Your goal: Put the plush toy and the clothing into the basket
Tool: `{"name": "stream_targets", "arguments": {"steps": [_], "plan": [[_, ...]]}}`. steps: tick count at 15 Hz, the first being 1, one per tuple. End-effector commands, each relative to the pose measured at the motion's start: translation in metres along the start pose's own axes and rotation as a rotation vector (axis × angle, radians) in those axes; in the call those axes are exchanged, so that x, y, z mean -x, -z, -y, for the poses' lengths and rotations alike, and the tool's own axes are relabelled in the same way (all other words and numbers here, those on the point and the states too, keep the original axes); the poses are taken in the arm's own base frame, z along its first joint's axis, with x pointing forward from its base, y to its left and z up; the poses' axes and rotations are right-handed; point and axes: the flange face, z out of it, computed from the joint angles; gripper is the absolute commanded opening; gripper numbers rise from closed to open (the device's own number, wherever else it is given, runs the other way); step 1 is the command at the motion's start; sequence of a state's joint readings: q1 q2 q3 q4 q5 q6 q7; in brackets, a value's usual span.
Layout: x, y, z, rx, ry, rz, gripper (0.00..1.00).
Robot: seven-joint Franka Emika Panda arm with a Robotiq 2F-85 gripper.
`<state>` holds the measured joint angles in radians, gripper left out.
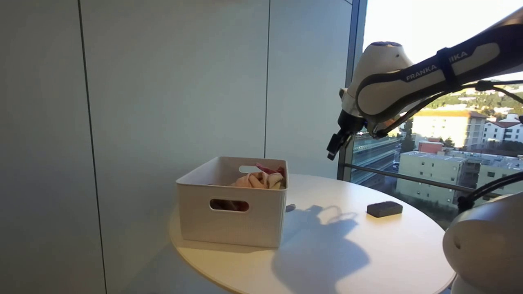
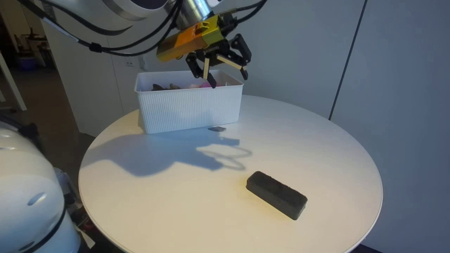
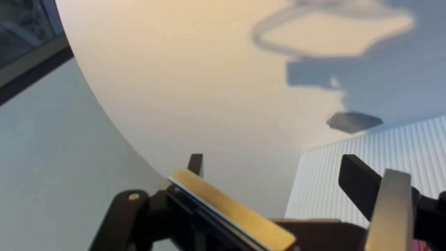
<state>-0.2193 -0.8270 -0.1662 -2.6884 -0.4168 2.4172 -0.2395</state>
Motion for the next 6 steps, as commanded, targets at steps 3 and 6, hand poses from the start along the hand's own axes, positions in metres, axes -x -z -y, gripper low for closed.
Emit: {"name": "stream_targets", "arguments": {"steps": [3, 6], "plan": [[0.042, -0.032, -0.029, -0.202, -0.067, 0.280, 1.00], [0.052, -0.033, -0.023, -0.174, -0.077, 0.271, 1.00]]}}
